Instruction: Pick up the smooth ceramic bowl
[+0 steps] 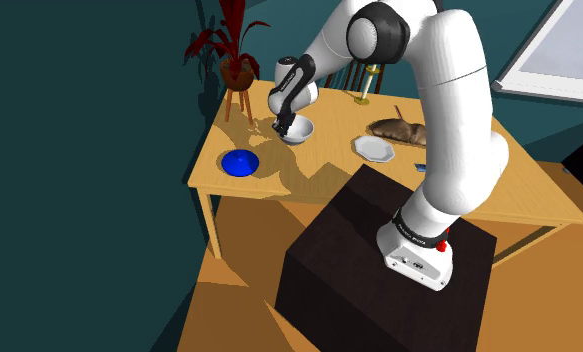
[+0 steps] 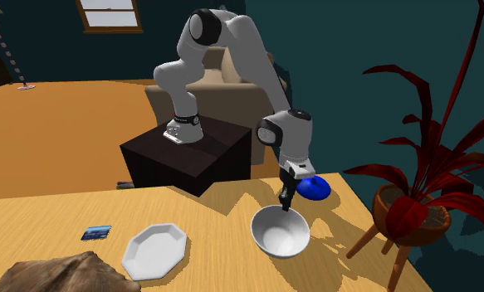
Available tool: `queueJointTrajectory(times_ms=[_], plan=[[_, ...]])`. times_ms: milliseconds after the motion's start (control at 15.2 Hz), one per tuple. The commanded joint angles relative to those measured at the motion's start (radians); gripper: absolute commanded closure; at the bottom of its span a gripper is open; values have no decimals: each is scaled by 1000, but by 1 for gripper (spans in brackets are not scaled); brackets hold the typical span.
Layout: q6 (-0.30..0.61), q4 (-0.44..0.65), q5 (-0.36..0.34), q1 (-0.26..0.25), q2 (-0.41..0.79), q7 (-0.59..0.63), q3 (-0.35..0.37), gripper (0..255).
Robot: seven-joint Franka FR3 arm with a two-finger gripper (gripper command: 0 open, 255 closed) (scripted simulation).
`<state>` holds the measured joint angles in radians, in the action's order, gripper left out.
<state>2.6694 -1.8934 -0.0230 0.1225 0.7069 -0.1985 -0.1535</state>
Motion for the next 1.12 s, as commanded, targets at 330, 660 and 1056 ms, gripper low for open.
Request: queueJointTrajectory(times_ms=[330, 660, 1056], plan=[[-50, -19, -5, -6, -68, -2, -7, 255], [-94, -30, -11, -11, -123, -3, -13, 255], [-132, -35, -15, -15, -167, -4, -17, 255]])
